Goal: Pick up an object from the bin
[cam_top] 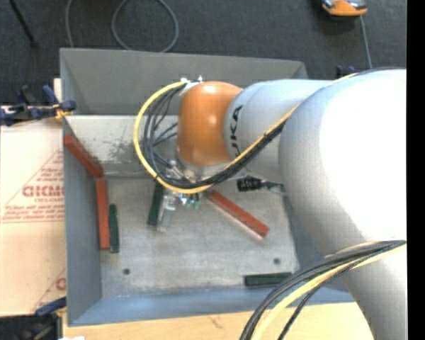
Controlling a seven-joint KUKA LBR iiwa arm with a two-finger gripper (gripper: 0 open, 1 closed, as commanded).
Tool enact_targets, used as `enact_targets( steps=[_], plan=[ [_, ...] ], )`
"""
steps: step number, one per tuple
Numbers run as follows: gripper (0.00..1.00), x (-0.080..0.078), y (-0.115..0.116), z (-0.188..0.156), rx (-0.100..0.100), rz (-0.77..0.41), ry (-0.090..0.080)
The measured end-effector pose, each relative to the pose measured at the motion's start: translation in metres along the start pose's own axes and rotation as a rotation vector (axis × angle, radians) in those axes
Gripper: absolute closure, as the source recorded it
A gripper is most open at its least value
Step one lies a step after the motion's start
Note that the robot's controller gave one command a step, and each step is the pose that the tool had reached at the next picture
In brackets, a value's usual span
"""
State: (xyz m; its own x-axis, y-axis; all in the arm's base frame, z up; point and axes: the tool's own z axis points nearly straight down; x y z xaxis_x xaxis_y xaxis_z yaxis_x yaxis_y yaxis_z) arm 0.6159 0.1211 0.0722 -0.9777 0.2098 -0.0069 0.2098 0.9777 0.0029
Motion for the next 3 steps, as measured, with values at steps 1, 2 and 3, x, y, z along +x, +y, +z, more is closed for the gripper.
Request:
enact_targets(
  steps=[1, 2, 3],
  plan=[
    [1.00, -0.001, 0.000, -0.001, -0.001, 0.001, -0.003],
    [0.00, 0.001, 0.000, 0.001, 0.001, 0.001, 0.002],
    [0.00, 0.032, 0.028, 0.002, 0.002, 0.207, 0.006]
  ],
)
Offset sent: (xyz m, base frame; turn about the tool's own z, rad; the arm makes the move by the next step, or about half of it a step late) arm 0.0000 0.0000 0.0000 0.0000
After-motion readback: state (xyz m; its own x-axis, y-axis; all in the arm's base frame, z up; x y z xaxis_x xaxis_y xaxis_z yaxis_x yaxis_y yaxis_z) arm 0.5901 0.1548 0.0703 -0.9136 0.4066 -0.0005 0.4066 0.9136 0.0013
